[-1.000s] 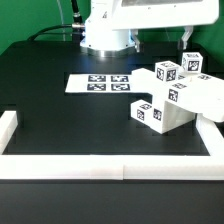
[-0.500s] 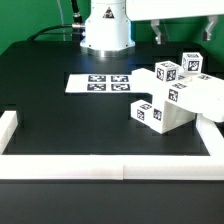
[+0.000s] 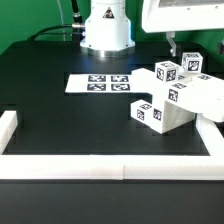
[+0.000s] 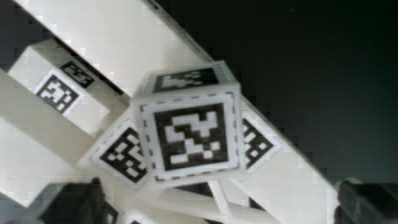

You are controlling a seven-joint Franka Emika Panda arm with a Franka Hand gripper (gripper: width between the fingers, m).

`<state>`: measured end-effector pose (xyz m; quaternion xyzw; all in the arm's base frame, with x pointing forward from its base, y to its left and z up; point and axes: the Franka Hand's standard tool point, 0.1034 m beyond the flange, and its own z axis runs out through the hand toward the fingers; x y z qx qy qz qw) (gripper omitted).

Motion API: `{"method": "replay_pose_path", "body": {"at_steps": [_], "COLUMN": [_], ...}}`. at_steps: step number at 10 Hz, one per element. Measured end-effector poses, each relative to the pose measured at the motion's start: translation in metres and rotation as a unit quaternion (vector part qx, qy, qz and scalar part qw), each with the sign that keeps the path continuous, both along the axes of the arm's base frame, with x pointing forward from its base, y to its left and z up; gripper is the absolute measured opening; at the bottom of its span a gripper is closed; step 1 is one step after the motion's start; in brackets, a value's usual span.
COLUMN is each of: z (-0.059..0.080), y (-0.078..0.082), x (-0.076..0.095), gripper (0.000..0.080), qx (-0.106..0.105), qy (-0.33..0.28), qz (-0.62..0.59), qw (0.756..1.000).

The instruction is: Assemble chair

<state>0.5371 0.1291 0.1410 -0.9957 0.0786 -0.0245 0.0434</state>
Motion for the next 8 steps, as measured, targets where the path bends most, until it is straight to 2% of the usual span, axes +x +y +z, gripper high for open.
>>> {"method": "replay_pose_path", "body": {"at_steps": [3, 6, 8], "z": [-0.009, -0.011, -0.019], "y": [-0.001, -0.005, -0.011], "x": [-0.002, -0.002, -0.006], "gripper": [0.0649, 0.0649, 0.0649], "qx": [-0.004, -0.005, -0.008], "qy": [-0.003, -0.003, -0.005], "qz": [0.005, 0.002, 0.006], "qw": [1.000, 1.000, 1.000]}}
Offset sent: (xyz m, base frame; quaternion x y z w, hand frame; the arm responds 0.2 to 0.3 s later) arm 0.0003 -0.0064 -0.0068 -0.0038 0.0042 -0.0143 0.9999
